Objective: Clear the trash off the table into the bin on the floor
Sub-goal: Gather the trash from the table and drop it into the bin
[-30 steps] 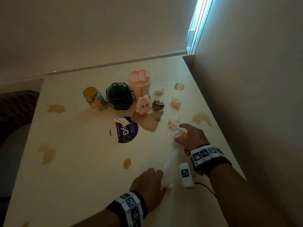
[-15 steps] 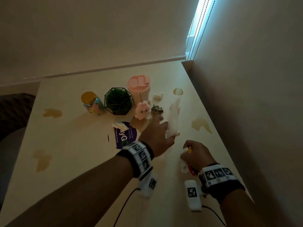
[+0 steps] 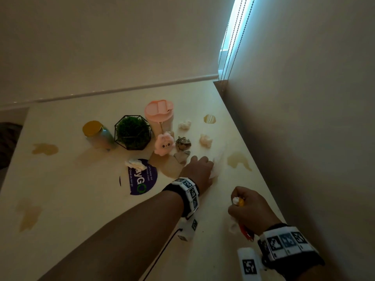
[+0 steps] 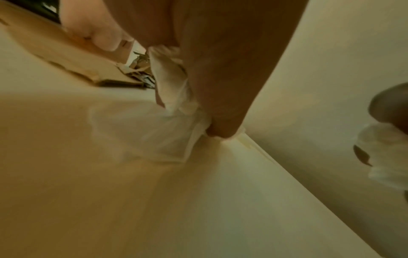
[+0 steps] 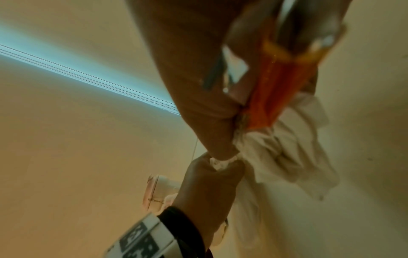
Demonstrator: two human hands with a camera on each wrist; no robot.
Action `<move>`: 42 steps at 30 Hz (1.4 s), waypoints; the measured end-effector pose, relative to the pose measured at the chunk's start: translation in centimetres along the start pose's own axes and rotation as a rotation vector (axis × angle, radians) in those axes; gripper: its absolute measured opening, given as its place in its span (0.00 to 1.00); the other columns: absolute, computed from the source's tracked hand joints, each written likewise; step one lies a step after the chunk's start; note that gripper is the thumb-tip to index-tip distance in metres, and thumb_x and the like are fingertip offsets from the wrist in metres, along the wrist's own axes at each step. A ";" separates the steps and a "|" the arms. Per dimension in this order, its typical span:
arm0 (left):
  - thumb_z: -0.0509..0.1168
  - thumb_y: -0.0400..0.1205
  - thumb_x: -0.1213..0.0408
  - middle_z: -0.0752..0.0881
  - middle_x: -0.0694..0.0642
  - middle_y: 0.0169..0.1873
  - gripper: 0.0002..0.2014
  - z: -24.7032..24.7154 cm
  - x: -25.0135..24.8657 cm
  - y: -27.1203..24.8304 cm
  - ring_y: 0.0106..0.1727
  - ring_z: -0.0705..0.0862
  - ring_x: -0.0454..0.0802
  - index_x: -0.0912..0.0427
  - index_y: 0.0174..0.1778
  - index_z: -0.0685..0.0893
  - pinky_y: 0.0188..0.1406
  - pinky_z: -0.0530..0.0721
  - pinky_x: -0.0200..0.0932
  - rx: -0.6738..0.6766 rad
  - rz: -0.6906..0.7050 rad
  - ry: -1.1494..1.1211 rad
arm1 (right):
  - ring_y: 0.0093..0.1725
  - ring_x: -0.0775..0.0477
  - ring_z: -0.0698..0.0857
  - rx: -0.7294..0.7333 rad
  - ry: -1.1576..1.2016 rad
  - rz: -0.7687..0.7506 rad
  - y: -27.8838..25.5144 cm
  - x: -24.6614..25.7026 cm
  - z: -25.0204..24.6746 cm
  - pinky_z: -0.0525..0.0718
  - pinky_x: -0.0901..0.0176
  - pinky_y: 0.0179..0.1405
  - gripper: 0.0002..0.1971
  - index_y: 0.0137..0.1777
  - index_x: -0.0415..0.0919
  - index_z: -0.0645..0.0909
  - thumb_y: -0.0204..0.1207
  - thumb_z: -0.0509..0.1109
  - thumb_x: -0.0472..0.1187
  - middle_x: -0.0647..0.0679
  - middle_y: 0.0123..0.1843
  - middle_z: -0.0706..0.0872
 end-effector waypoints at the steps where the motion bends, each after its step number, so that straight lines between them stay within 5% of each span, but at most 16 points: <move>1: 0.68 0.79 0.54 0.77 0.56 0.61 0.19 -0.1 0.2 -0.5 0.64 0.74 0.62 0.57 0.63 0.77 0.56 0.80 0.55 -0.016 -0.021 -0.045 | 0.33 0.46 0.86 0.001 -0.001 -0.004 0.1 0.1 0.0 0.84 0.57 0.34 0.12 0.32 0.47 0.75 0.67 0.73 0.32 0.46 0.32 0.83; 7: 0.71 0.77 0.47 0.88 0.50 0.41 0.14 -2.7 3.1 -6.2 0.41 0.87 0.48 0.53 0.50 0.84 0.42 0.89 0.49 -0.156 -0.319 -0.891 | 0.33 0.47 0.83 0.009 -0.012 -0.031 0.7 0.7 0.3 0.82 0.57 0.35 0.11 0.32 0.47 0.75 0.67 0.72 0.32 0.46 0.32 0.83; 10: 0.72 0.79 0.52 0.87 0.48 0.31 0.10 -5.0 4.1 -10.0 0.31 0.85 0.45 0.53 0.49 0.84 0.28 0.86 0.42 -0.110 -0.319 -1.116 | 0.31 0.50 0.80 0.021 -0.020 -0.038 1.2 1.2 0.7 0.80 0.58 0.35 0.11 0.33 0.47 0.75 0.68 0.73 0.33 0.48 0.31 0.81; 14: 0.73 0.78 0.50 0.86 0.44 0.27 0.09 -6.7 5.0 -14.1 0.28 0.85 0.38 0.49 0.45 0.84 0.26 0.81 0.34 -0.107 -0.290 -1.020 | 0.35 0.45 0.85 -0.034 0.001 -0.048 3.4 2.2 1.1 0.84 0.57 0.37 0.12 0.33 0.45 0.77 0.70 0.78 0.45 0.46 0.33 0.86; 19: 0.72 0.74 0.41 0.90 0.50 0.38 0.16 -6.4 6.0 -18.9 0.38 0.89 0.44 0.49 0.47 0.85 0.33 0.86 0.38 -0.094 -0.315 -0.976 | 0.35 0.46 0.80 -0.112 -0.063 -0.044 7.4 5.2 1.8 0.74 0.62 0.28 0.02 0.40 0.39 0.78 0.72 0.69 0.35 0.45 0.41 0.83; 23: 0.73 0.75 0.44 0.90 0.44 0.41 0.13 -5.3 7.1 -22.6 0.41 0.88 0.42 0.46 0.49 0.85 0.42 0.89 0.42 -0.093 -0.359 -0.951 | 0.45 0.39 0.83 -0.223 -0.080 -0.060 10.8 7.7 1.1 0.74 0.59 0.41 0.03 0.44 0.40 0.78 0.72 0.68 0.37 0.40 0.46 0.84; 27: 0.73 0.74 0.45 0.89 0.45 0.40 0.13 -4.6 8.3 -24.9 0.41 0.87 0.44 0.47 0.48 0.86 0.39 0.87 0.41 -0.103 -0.396 -0.931 | 0.41 0.40 0.84 -0.320 -0.082 -0.121 14.5 9.8 0.2 0.70 0.66 0.28 0.03 0.43 0.39 0.82 0.73 0.68 0.37 0.36 0.49 0.85; 31: 0.74 0.76 0.49 0.90 0.43 0.44 0.11 -4.5 8.9 -25.9 0.44 0.88 0.43 0.44 0.52 0.85 0.43 0.87 0.40 -0.109 -0.449 -0.946 | 0.43 0.41 0.82 -0.301 -0.168 -0.149 16.5 11.0 0.5 0.74 0.60 0.42 0.05 0.46 0.35 0.83 0.72 0.68 0.34 0.40 0.46 0.85; 37: 0.76 0.76 0.53 0.91 0.43 0.45 0.11 -4.8 8.6 -26.1 0.46 0.90 0.44 0.44 0.53 0.85 0.47 0.89 0.43 -0.119 -0.435 -0.973 | 0.50 0.34 0.86 -0.241 -0.295 -0.155 18.1 9.9 2.5 0.76 0.59 0.43 0.07 0.48 0.33 0.84 0.74 0.67 0.32 0.34 0.52 0.86; 42: 0.74 0.71 0.49 0.91 0.47 0.43 0.15 -5.0 8.1 -26.1 0.44 0.89 0.44 0.48 0.52 0.86 0.41 0.86 0.36 -0.129 -0.422 -1.012 | 0.42 0.41 0.80 -0.264 -0.237 -0.111 18.0 9.1 2.9 0.72 0.61 0.42 0.07 0.47 0.35 0.82 0.74 0.72 0.39 0.37 0.50 0.87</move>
Point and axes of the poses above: each hand's wrist, its own y-axis towards the middle knuckle, its own z-axis out of the palm, x = y × z, the point moved 3 cm from there along y, towards the middle knuckle
